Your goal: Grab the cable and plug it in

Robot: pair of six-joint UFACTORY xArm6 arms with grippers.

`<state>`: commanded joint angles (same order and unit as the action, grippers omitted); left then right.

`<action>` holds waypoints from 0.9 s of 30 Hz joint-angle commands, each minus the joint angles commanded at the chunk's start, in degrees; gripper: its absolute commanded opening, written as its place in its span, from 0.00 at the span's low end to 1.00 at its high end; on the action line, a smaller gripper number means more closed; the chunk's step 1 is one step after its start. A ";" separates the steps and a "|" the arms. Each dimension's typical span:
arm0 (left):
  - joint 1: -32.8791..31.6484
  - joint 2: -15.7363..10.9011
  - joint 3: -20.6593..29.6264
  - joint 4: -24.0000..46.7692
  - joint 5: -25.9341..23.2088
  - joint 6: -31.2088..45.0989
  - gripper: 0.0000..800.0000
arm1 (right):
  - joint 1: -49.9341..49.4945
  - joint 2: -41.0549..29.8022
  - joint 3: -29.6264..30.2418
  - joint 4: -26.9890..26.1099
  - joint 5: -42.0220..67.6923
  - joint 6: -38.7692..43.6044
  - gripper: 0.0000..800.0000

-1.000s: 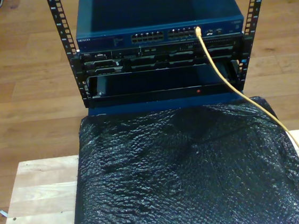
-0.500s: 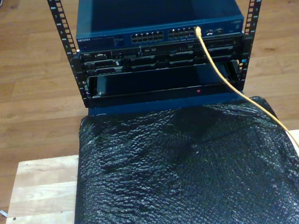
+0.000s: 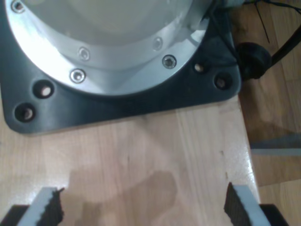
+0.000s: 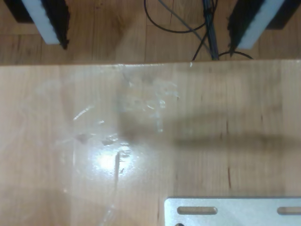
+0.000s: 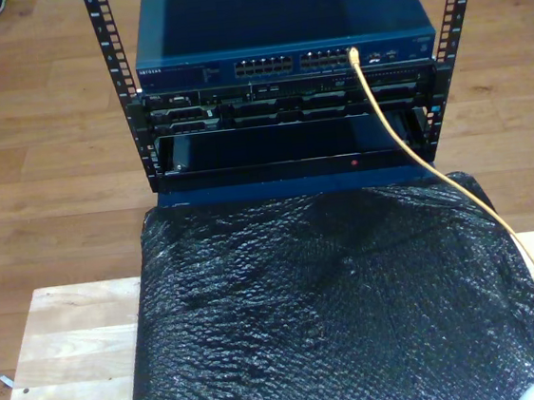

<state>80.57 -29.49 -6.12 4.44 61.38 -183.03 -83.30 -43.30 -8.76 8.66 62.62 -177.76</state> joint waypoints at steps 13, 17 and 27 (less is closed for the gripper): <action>-0.09 0.00 0.00 0.00 0.00 0.00 1.00 | -0.70 0.79 3.96 -0.26 -3.52 -7.30 1.00; 0.00 0.00 0.00 0.00 0.00 0.00 1.00 | -1.58 0.97 4.66 -0.26 -4.92 -7.82 1.00; -0.09 0.00 0.00 0.00 0.00 0.00 1.00 | -2.20 0.97 7.21 -0.26 -9.14 -8.62 1.00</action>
<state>80.48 -29.49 -6.12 4.44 61.38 -183.03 -85.49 -42.33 -1.55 8.40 53.47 -186.37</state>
